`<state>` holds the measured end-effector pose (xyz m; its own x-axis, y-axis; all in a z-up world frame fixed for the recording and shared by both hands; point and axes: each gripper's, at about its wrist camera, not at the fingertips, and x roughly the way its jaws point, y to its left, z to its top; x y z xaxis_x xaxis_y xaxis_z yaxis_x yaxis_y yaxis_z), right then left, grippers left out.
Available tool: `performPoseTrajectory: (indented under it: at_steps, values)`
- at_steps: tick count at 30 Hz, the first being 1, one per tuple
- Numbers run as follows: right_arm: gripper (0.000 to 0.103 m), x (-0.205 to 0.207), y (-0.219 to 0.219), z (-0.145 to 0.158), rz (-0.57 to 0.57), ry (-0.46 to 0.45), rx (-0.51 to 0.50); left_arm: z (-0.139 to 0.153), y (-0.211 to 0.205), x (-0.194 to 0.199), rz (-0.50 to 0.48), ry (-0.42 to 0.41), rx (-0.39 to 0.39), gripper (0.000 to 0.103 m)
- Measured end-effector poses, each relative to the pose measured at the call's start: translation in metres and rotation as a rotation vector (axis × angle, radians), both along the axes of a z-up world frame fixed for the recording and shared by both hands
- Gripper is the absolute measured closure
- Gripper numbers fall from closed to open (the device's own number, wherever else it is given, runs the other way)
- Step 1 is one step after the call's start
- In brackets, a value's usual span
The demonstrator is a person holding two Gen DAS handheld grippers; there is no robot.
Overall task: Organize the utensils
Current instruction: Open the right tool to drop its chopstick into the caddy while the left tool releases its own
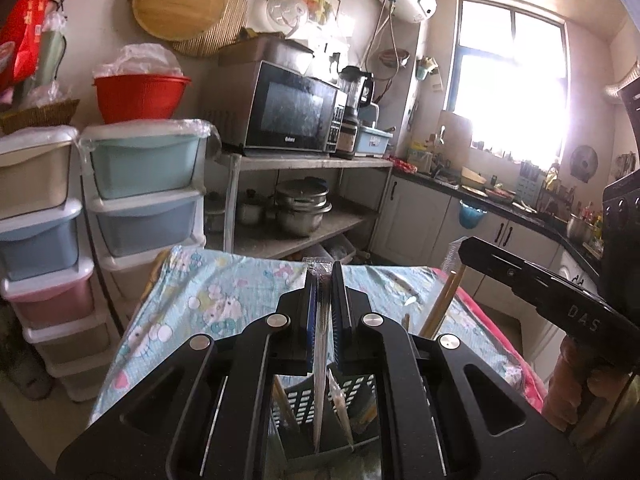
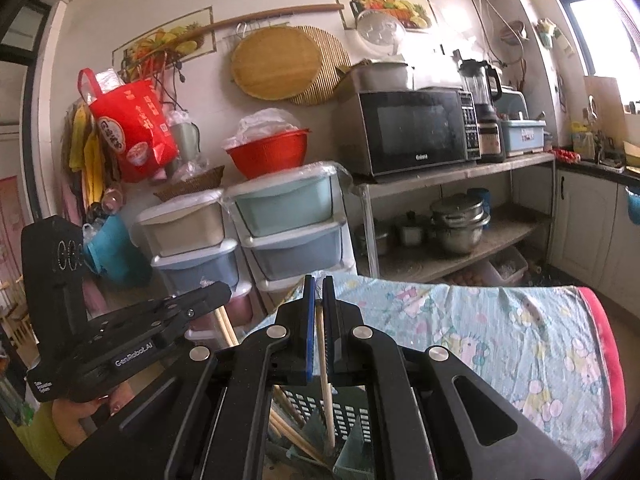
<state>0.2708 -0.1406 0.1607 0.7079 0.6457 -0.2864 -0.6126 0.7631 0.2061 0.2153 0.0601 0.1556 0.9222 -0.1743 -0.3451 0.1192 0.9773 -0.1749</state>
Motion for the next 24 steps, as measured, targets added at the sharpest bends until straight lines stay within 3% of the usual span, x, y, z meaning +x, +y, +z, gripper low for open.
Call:
performPoseTrajectory:
  at_steps: [18, 20, 21, 23, 24]
  values:
    - [0.098, 0.009, 0.002, -0.037, 0.008, 0.112, -0.012, -0.037, -0.001, 0.004, -0.002, 0.087, -0.023, 0.099]
    - [0.084, 0.011, -0.001, -0.042, 0.006, 0.144, -0.015, -0.042, -0.001, 0.003, 0.001, 0.107, -0.024, 0.098]
    - [0.07, 0.011, -0.003, -0.044, 0.002, 0.154, -0.012, -0.044, 0.0, 0.002, 0.003, 0.11, -0.026, 0.096]
    - [0.069, 0.007, -0.007, -0.048, -0.004, 0.159, -0.009, -0.048, 0.002, 0.0, 0.007, 0.122, -0.037, 0.082]
    - [0.069, 0.005, -0.007, -0.049, -0.006, 0.161, -0.016, -0.049, 0.004, -0.001, 0.009, 0.127, -0.042, 0.08]
